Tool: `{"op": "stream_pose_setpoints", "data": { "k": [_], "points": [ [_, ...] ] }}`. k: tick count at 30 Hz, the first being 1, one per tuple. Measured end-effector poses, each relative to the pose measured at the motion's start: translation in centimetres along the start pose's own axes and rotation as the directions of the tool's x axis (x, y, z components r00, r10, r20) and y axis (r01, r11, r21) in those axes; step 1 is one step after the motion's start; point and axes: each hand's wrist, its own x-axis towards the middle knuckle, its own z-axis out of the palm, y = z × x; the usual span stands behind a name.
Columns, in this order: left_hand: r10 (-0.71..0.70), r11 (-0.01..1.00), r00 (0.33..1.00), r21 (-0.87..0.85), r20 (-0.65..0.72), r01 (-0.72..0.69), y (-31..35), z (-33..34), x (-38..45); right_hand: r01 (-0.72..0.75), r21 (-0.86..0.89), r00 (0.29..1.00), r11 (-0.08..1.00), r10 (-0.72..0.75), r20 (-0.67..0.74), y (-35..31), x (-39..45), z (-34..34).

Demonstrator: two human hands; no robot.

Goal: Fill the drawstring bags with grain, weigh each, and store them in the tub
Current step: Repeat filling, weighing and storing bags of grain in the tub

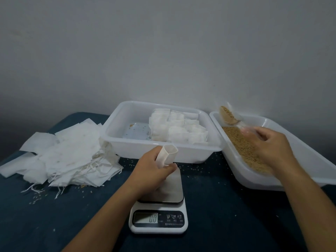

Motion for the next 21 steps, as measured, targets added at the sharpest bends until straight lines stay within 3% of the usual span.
{"op": "stream_pose_setpoints", "data": {
  "k": [3, 7, 13, 21],
  "points": [
    [0.004, 0.998, 0.999, 0.059, -0.040, -0.002, -0.1, -0.3, 0.2, 0.023, 0.006, 0.970, 1.000, -0.023, 0.240, -2.4, -1.0, -0.5],
    [-0.002, 0.995, 0.998, 0.100, -0.069, 0.009, -0.2, -0.6, 0.3, 0.106, -0.058, 0.868, 0.993, -0.064, 0.492, -5.2, -2.1, -1.1],
    [-0.005, 0.988, 0.996, 0.151, -0.085, 0.018, -0.5, -0.8, 0.5, 0.250, -0.243, 0.792, 0.937, -0.053, 0.608, -7.9, -1.6, -2.1],
    [0.060, 0.974, 0.998, 0.222, -0.020, -0.054, -0.3, -0.7, 0.1, 0.350, -0.386, 0.749, 0.853, -0.007, 0.663, -10.2, -0.4, -2.0]
  ]
}}
